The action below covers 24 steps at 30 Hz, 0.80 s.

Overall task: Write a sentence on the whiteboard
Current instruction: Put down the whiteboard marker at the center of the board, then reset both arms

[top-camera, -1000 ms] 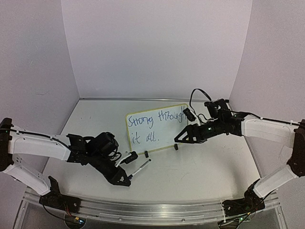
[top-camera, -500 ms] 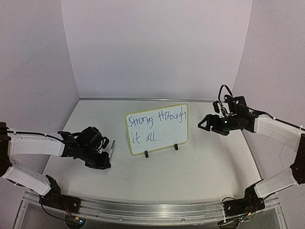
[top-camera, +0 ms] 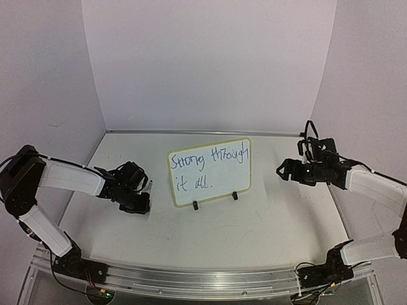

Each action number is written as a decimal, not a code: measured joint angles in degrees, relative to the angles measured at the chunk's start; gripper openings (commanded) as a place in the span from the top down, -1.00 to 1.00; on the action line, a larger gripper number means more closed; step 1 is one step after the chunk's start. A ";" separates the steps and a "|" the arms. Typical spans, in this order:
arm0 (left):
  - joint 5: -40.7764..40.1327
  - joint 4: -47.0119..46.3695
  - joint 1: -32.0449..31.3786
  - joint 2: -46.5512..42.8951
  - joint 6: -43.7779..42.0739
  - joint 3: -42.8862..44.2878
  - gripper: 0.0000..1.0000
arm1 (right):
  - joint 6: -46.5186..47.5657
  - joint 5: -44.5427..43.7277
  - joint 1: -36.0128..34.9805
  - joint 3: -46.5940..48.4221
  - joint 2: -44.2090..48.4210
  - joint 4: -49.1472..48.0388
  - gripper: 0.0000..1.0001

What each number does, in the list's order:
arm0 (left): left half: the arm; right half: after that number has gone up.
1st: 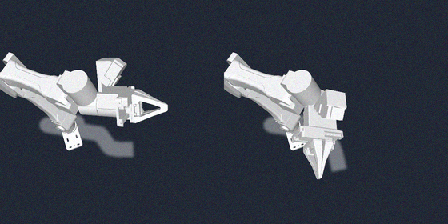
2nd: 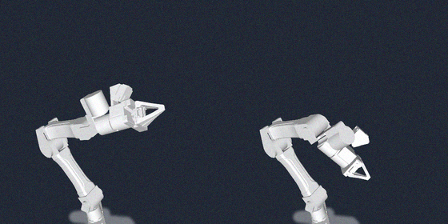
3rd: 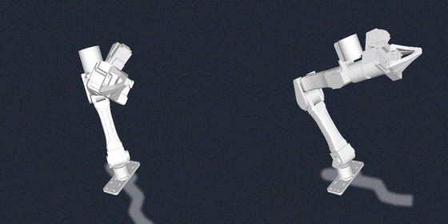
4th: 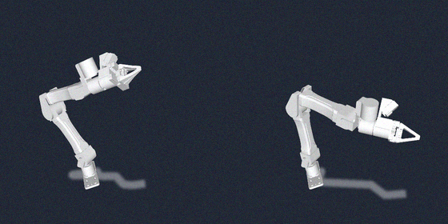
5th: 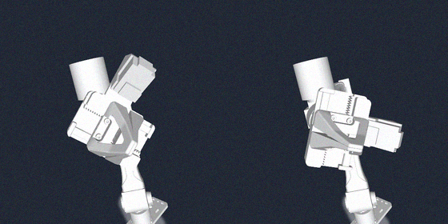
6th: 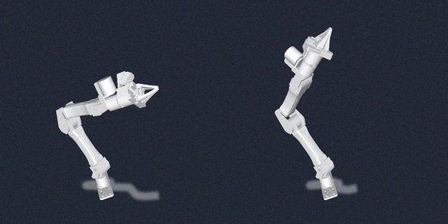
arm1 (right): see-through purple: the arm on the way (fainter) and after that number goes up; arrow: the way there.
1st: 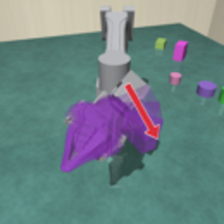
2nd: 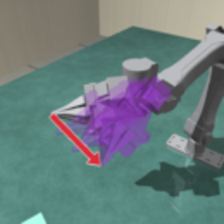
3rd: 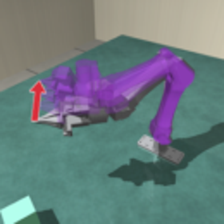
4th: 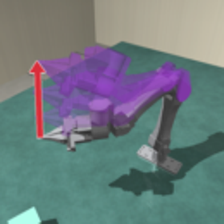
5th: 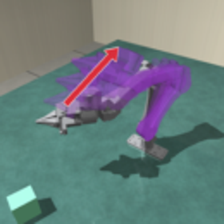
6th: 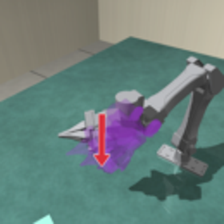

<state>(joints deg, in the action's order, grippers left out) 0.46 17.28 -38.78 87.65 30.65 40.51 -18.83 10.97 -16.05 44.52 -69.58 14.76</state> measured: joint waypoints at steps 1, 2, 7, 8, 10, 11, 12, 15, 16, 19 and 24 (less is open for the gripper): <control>-0.25 -0.72 0.30 0.89 -0.36 0.60 0.42 | -0.03 -0.50 0.00 -0.63 0.54 -0.66 -0.86; -0.48 -1.46 0.62 1.76 -0.72 1.16 0.26 | -0.04 -1.00 0.00 -1.27 1.11 -1.30 -0.86; -1.09 -4.09 1.95 3.63 -2.38 2.62 -0.29 | 0.06 -2.68 0.00 -2.80 3.03 -2.24 -0.87; -1.15 -4.41 2.12 3.62 -2.81 2.67 -0.41 | 0.09 -2.98 0.00 -2.99 3.40 -2.43 -0.87; -1.22 -4.80 2.34 3.62 -3.48 2.74 -0.57 | 0.12 -3.61 0.00 -3.24 3.98 -2.75 -0.87; -1.31 -4.92 2.45 3.61 -3.56 2.81 -0.63 | 0.13 -3.93 0.00 -3.35 4.20 -2.93 -0.87; -1.56 -4.92 2.55 3.61 -3.95 2.94 -0.67 | 0.16 -4.19 0.00 -3.44 4.33 -3.08 -0.88; -2.29 -5.36 3.20 3.44 -4.37 3.02 -0.75 | 0.21 -5.34 0.00 -3.44 4.34 -3.35 -0.88; -2.55 -5.43 3.65 3.37 -4.68 3.02 -0.77 | 0.31 -5.85 0.00 -3.44 4.34 -3.40 -0.88; -3.16 -5.74 6.01 2.98 -5.23 3.02 -0.80 | 0.66 -7.37 0.00 -3.44 4.18 -3.85 -0.88; -3.72 -7.17 12.75 2.06 -6.84 3.45 -0.86 | 1.78 -10.24 0.79 -3.44 3.03 -5.03 -0.89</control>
<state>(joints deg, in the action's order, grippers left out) -3.27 10.11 -26.03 89.72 23.81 43.95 -17.06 0.73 -15.27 41.08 -66.55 9.73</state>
